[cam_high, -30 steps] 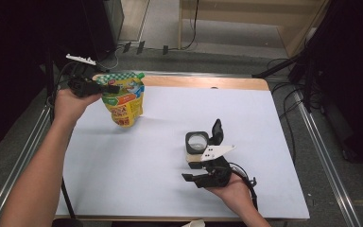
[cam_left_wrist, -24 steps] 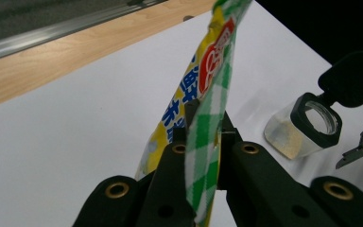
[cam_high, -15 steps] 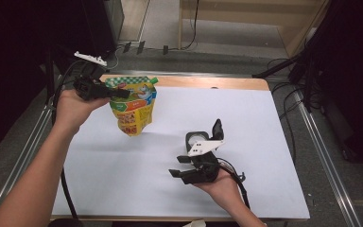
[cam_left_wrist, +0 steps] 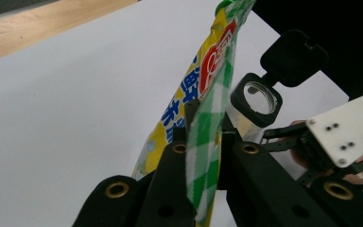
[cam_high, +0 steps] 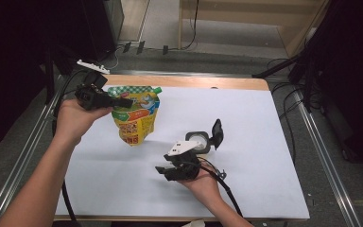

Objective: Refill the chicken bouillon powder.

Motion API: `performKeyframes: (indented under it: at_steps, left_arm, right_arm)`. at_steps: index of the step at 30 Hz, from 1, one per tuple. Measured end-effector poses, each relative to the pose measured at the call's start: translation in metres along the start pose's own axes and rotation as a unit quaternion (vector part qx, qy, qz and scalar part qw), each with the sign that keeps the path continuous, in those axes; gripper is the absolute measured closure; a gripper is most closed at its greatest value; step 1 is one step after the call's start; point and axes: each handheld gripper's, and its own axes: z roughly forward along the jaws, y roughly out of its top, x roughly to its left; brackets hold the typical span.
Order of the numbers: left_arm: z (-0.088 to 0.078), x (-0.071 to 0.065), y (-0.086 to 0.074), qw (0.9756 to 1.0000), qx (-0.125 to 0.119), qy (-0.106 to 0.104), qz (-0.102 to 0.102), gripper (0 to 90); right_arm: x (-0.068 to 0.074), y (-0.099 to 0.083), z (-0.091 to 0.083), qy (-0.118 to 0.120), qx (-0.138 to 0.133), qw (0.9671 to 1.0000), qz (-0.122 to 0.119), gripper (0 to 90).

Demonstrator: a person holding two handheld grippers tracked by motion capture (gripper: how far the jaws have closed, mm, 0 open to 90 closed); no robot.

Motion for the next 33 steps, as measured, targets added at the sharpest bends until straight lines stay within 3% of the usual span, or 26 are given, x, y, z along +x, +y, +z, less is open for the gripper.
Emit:
performKeyframes:
  at_steps: [9,10,18,22,26,27,28,30,33]
  left_arm:
    - [-0.007,-0.026,-0.001,0.9999,0.013,0.002,0.004,90.0]
    - [-0.008,-0.029,-0.001,0.9999,0.015,-0.004,0.004,90.0]
    - [-0.015,-0.047,-0.002,0.9982,0.029,-0.052,0.0,90.0]
    - [-0.014,-0.055,-0.002,0.9972,0.042,-0.062,0.003,90.0]
    - [-0.013,-0.058,-0.002,0.9968,0.047,-0.065,0.001,90.0]
    - [-0.012,-0.057,-0.003,0.996,0.05,-0.074,-0.007,90.0]
    - [-0.012,-0.057,-0.003,0.996,0.05,-0.074,-0.007,90.0]
    - [-0.008,-0.054,-0.004,0.9961,0.051,-0.071,-0.013,90.0]
    - [-0.006,-0.052,-0.005,0.996,0.049,-0.072,-0.018,90.0]
  right_arm:
    - [-0.007,0.003,0.03,-0.019,-0.007,0.9991,0.037,51.7]
    - [-0.009,0.005,0.036,-0.021,-0.006,0.9988,0.044,56.7]
    - [-0.01,0.008,0.044,-0.015,-0.005,0.9987,0.049,56.7]
    - [-0.01,0.007,0.044,-0.025,-0.009,0.9986,0.046,57.4]
    - [-0.006,0.009,0.042,-0.027,-0.037,0.9981,0.041,58.6]
    - [-0.003,0.01,0.039,-0.031,-0.057,0.9974,0.031,58.9]
    - [-0.003,0.01,0.039,-0.031,-0.057,0.9974,0.031,58.9]
    - [0.003,0.012,0.036,-0.035,-0.083,0.9958,0.015,60.8]
    - [0.007,0.012,0.035,-0.044,-0.082,0.9956,-0.004,62.1]
